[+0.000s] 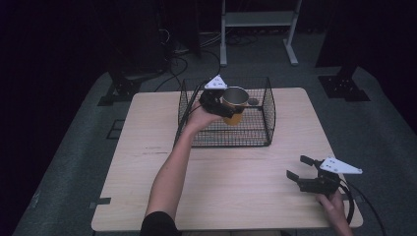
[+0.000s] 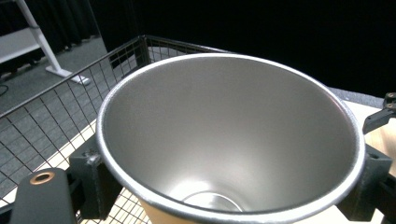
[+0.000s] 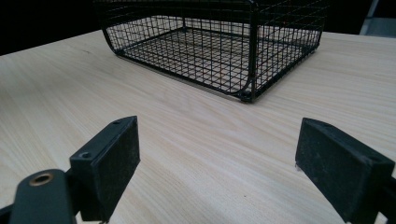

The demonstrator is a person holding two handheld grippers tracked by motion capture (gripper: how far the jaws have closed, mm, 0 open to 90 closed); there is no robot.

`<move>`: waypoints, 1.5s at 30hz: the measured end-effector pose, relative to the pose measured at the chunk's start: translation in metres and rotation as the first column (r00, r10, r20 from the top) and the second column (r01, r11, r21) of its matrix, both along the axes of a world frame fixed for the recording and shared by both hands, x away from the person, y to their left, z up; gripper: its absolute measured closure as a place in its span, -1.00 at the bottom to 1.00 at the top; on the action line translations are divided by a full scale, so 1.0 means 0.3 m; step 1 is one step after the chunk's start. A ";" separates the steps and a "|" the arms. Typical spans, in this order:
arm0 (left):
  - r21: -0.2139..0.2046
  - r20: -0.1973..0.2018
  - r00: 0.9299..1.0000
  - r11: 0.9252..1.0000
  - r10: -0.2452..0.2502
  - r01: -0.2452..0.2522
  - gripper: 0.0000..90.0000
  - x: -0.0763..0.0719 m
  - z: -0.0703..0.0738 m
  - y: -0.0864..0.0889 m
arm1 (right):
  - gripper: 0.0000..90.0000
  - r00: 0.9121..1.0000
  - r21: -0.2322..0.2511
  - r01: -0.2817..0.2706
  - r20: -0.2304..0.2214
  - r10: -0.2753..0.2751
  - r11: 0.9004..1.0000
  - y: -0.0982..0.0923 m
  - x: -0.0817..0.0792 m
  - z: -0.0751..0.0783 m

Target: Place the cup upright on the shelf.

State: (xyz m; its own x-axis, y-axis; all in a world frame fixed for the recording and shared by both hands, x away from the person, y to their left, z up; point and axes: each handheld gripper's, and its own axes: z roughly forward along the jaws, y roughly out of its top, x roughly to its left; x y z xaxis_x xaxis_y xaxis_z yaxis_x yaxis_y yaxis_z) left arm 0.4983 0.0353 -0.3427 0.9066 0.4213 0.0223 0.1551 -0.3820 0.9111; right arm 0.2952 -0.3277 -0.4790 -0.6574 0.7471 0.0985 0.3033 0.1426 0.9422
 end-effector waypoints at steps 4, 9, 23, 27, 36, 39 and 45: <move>-0.001 -0.008 1.000 1.000 -0.009 0.009 -0.70 0.021 -0.001 -0.010 | -0.72 1.000 0.002 0.000 -0.001 0.000 1.000 0.000 0.000 0.000; -0.001 -0.002 1.000 1.000 -0.011 0.011 -0.70 0.040 -0.011 -0.020 | -0.72 1.000 0.006 -0.001 -0.003 0.001 1.000 -0.001 0.000 0.000; 0.019 -0.054 0.999 1.000 -0.006 0.007 -0.70 0.099 -0.069 -0.019 | -0.72 1.000 0.017 -0.005 -0.005 0.005 1.000 -0.005 0.001 0.000; 0.001 -0.073 0.997 1.000 -0.003 0.003 -0.70 0.111 -0.086 -0.022 | -0.71 1.000 0.019 -0.006 -0.006 0.006 1.000 -0.005 0.000 0.000; 0.029 -0.113 0.994 1.000 0.000 0.003 -0.70 0.139 -0.129 -0.024 | -0.72 1.000 0.017 -0.009 -0.003 0.009 1.000 -0.006 0.000 0.000; 0.039 -0.125 0.992 0.999 -0.002 0.007 -0.71 0.145 -0.141 -0.023 | -0.72 1.000 0.019 -0.009 -0.002 0.009 1.000 -0.007 0.001 -0.001; 0.060 -0.141 0.990 0.998 -0.005 0.013 -0.71 0.154 -0.155 -0.027 | -0.71 1.000 0.019 -0.009 -0.002 0.009 1.000 -0.007 0.001 -0.001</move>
State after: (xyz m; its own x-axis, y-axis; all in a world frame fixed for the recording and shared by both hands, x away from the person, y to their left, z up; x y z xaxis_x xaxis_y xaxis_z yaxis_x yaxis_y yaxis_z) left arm 0.5445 0.0271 -0.3892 0.9063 0.4148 -0.0806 0.2766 -0.4382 0.8553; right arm 0.2955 -0.3297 -0.4792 -0.6637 0.7393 0.1135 0.3038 0.1278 0.9441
